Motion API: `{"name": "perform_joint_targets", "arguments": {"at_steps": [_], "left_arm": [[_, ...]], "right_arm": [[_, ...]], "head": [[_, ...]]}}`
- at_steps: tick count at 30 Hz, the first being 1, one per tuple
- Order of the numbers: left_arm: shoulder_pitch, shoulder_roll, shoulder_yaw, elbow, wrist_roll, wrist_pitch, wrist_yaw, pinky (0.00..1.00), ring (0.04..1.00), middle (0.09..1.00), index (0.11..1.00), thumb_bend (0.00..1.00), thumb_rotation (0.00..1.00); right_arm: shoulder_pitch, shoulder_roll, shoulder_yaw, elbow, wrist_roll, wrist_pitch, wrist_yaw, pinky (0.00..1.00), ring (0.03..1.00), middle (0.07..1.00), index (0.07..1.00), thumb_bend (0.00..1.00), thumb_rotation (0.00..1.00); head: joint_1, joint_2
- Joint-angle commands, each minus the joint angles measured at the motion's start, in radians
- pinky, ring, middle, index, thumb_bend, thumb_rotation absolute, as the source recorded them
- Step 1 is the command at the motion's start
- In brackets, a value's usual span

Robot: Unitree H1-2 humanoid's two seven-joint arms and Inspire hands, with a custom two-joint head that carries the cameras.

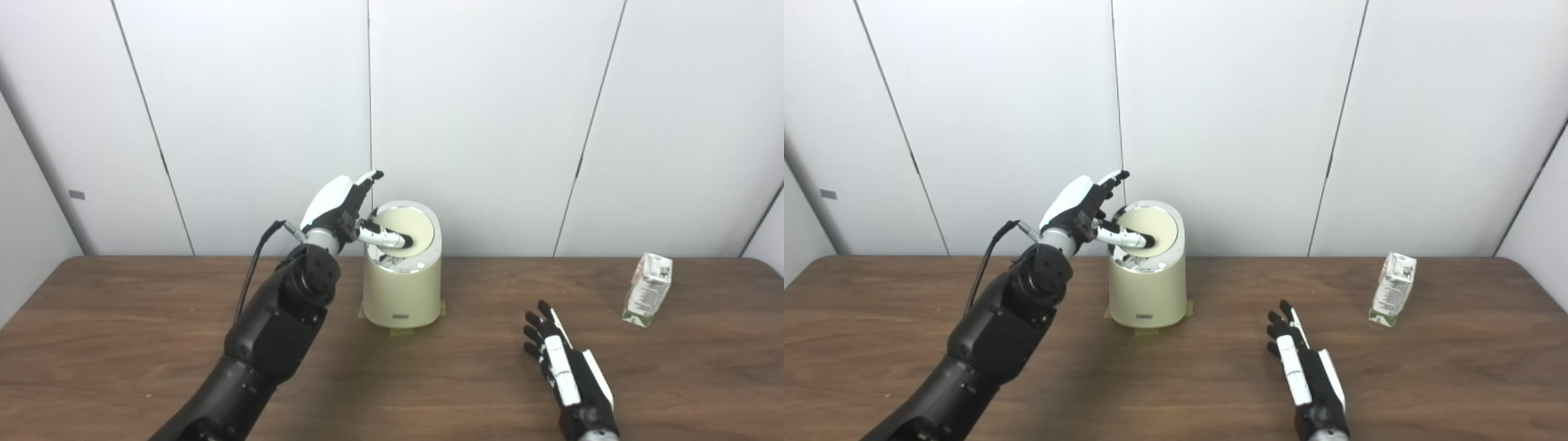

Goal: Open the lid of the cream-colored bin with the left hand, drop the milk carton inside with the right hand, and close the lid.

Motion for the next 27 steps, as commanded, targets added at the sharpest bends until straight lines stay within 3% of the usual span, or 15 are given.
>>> {"name": "perform_joint_targets", "arguments": {"at_steps": [1,5,18,27], "left_arm": [[-0.065,0.031,-0.018,-0.024,0.056,-0.06,0.026,0.89,0.951,0.963,0.963,0.87,0.18],[-0.062,0.055,-0.062,-0.027,0.128,-0.09,0.033,0.96,0.954,0.959,0.956,0.88,0.17],[-0.052,0.08,-0.12,-0.016,0.287,-0.119,0.027,0.97,0.954,0.951,0.97,0.89,0.08],[-0.058,0.091,-0.186,0.006,0.378,-0.143,0.003,0.96,0.964,0.946,0.975,0.95,0.11]], "right_arm": [[-0.018,0.0,-0.004,-0.03,0.004,-0.012,0.001,0.93,0.941,0.951,0.996,0.6,1.0],[-0.016,-0.008,-0.004,-0.03,0.001,-0.024,0.003,0.92,0.94,0.947,0.999,0.61,1.0],[-0.01,-0.013,-0.001,-0.037,0.005,-0.035,0.011,0.91,0.941,0.942,0.996,0.63,1.0],[-0.003,-0.007,0.007,-0.062,0.012,-0.028,0.018,0.91,0.945,0.946,1.0,0.64,0.99]], "head": [[0.001,0.001],[0.002,0.007],[0.014,0.018],[0.01,0.019]]}}
